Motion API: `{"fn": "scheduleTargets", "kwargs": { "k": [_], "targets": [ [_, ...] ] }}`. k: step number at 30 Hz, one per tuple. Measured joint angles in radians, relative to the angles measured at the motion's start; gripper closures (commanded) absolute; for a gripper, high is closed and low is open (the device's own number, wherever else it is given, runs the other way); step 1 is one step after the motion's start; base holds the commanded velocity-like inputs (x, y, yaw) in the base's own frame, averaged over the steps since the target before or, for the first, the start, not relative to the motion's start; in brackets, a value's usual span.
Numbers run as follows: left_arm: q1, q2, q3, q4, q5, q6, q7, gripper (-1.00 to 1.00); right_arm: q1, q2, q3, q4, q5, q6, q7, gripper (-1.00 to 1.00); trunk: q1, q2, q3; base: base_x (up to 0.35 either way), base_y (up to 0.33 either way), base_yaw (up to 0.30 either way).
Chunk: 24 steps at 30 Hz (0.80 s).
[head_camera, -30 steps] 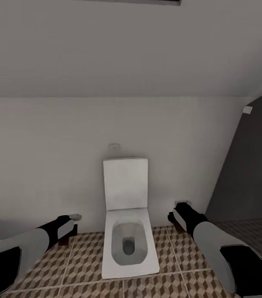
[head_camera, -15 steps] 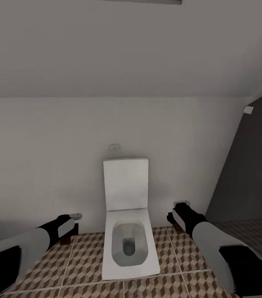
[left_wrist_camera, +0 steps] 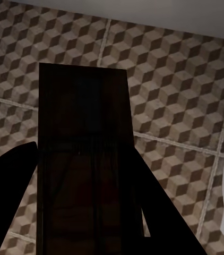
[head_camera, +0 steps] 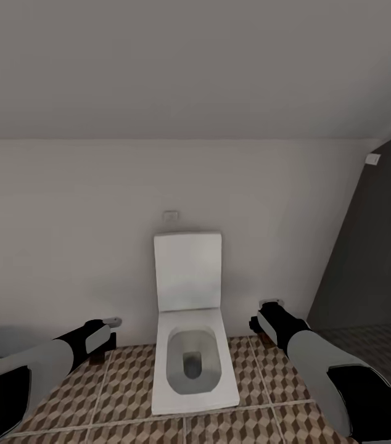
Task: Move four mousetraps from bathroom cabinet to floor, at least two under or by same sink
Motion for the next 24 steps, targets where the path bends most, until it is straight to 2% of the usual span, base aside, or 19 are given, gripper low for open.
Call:
{"fn": "scheduleTargets", "kwargs": {
  "k": [4,11,24],
  "targets": [
    [0.0,-0.001,0.003,0.0,0.001,-0.001,0.0,1.0,0.0,0.0,0.0,0.0,0.0,0.0,0.0,1.0,0.015,-0.028,-0.013,0.0,0.0,0.0],
    [0.0,0.001,0.032,0.0,-0.001,-0.001,-0.001,1.0,0.0,-0.002,0.0,0.001,0.0,0.0,0.0,1.0,0.042,-0.077,-0.034,0.0,0.0,0.0],
    [0.0,0.001,0.036,0.0,-0.001,0.001,-0.002,1.0,0.0,0.001,0.003,0.001,0.001,-0.002,0.0,1.0,0.092,-0.168,-0.075,0.0,0.0,0.0]
  ]
}}
